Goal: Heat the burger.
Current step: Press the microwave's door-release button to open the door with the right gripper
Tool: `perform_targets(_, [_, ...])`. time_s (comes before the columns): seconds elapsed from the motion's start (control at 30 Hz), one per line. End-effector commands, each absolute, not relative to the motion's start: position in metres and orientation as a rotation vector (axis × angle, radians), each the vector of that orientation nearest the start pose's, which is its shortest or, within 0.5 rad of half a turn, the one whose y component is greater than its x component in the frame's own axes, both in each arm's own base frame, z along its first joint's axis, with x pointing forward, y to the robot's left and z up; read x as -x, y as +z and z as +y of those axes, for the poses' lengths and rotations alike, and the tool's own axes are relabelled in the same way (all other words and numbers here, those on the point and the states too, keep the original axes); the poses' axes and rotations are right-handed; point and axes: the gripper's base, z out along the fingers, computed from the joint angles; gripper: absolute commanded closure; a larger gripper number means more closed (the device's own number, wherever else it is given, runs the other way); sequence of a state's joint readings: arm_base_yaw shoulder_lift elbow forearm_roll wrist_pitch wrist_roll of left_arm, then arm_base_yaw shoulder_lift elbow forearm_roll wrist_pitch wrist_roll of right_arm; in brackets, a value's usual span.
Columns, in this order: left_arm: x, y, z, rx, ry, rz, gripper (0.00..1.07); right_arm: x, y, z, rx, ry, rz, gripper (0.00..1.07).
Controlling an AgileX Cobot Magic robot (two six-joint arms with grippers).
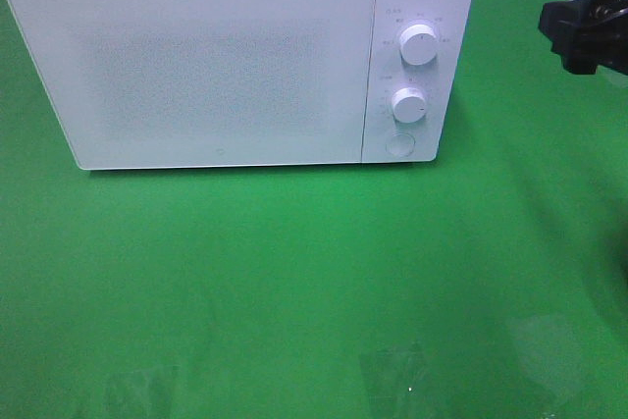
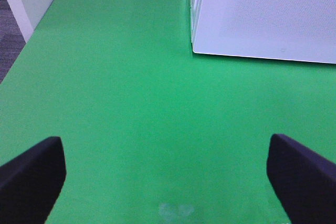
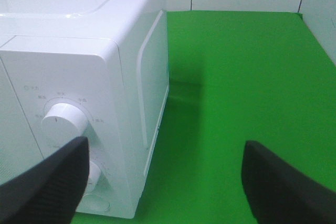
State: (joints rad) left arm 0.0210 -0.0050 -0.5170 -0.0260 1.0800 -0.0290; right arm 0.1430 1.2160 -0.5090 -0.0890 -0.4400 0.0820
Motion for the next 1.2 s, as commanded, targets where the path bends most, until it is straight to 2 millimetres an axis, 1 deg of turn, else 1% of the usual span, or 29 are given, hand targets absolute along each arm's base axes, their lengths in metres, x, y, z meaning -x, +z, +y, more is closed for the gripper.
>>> perform_targets(0.03, [0.011,0.281,-0.003,0.049,-0.045,2.006,0.08,-0.251,0.247,0.041,0.195,0.116,1.68,0.32])
perform_targets(0.07, [0.011,0.281,-0.003,0.049,-0.045,2.006,0.08,-0.251,0.247,0.041,0.195,0.116,1.68,0.32])
perform_targets(0.13, [0.011,0.281,-0.003,0.049,-0.045,2.006,0.08,-0.257,0.23,0.044,0.191,0.083,1.621,0.32])
perform_targets(0.17, [0.011,0.281,-0.003,0.049,-0.045,2.006,0.08,-0.257,0.23,0.044,0.191,0.083,1.621,0.32])
perform_targets(0.2, [0.011,0.281,-0.003,0.049,-0.045,2.006,0.08,-0.257,0.224,0.048,0.183,0.051,1.593,0.32])
perform_targets(0.23, [0.011,0.281,-0.003,0.049,-0.045,2.006,0.08,-0.257,0.224,0.048,0.183,0.051,1.593,0.32])
perform_targets(0.27, [0.011,0.281,-0.003,0.049,-0.045,2.006,0.08,-0.257,0.217,0.052,0.186,0.004,1.571,0.32])
perform_targets(0.3, [0.011,0.281,-0.003,0.049,-0.045,2.006,0.08,-0.257,0.217,0.052,0.186,0.004,1.571,0.32])
perform_targets(0.37, [0.011,0.281,-0.003,0.049,-0.045,2.006,0.08,-0.255,0.207,0.061,0.176,-0.04,1.562,0.32])
perform_targets(0.4, [0.011,0.281,-0.003,0.049,-0.045,2.006,0.08,-0.255,0.207,0.061,0.176,-0.04,1.562,0.32])
perform_targets(0.43, [0.011,0.281,-0.003,0.049,-0.045,2.006,0.08,-0.254,0.202,0.068,0.166,-0.05,1.568,0.32])
perform_targets(0.47, [0.011,0.281,-0.003,0.049,-0.045,2.006,0.08,-0.254,0.202,0.068,0.166,-0.05,1.568,0.32])
perform_targets(0.5, [0.011,0.281,-0.003,0.049,-0.045,2.006,0.08,-0.253,0.196,0.075,0.154,-0.037,1.586,0.32])
perform_targets(0.53, [0.011,0.281,-0.003,0.049,-0.045,2.006,0.08,-0.253,0.196,0.075,0.154,-0.037,1.586,0.32])
perform_targets(0.57, [0.011,0.281,-0.003,0.049,-0.045,2.006,0.08,-0.251,0.192,0.084,0.16,-0.021,1.594,0.32])
perform_targets(0.6, [0.011,0.281,-0.003,0.049,-0.045,2.006,0.08,-0.251,0.192,0.084,0.16,-0.021,1.594,0.32])
perform_targets(0.63, [0.011,0.281,-0.003,0.049,-0.045,2.006,0.08,-0.248,0.189,0.093,0.16,-0.008,1.589,0.32])
perform_targets(0.67, [0.011,0.281,-0.003,0.049,-0.045,2.006,0.08,-0.248,0.189,0.093,0.16,-0.008,1.589,0.32])
perform_targets(0.7, [0.011,0.281,-0.003,0.049,-0.045,2.006,0.08,-0.245,0.186,0.102,0.161,0.006,1.581,0.32])
perform_targets(0.77, [0.011,0.281,-0.003,0.049,-0.045,2.006,0.08,-0.244,0.185,0.106,0.161,0.009,1.58,0.32])
perform_targets(0.8, [0.011,0.281,-0.003,0.049,-0.045,2.006,0.08,-0.241,0.18,0.112,0.161,0.014,1.588,0.32])
perform_targets(0.83, [0.011,0.281,-0.003,0.049,-0.045,2.006,0.08,-0.241,0.18,0.112,0.161,0.014,1.588,0.32])
perform_targets(0.87, [0.011,0.281,-0.003,0.049,-0.045,2.006,0.08,-0.239,0.174,0.118,0.164,0.018,1.6,0.32])
perform_targets(0.97, [0.011,0.281,-0.003,0.049,-0.045,2.006,0.08,-0.237,0.17,0.124,0.18,0.027,1.609,0.32])
perform_targets(1.03, [0.011,0.281,-0.003,0.049,-0.045,2.006,0.08,-0.233,0.16,0.134,0.223,0.04,1.62,0.32])
perform_targets(1.2, [0.011,0.281,-0.003,0.049,-0.045,2.006,0.08,-0.232,0.154,0.137,0.198,0.085,1.643,0.32])
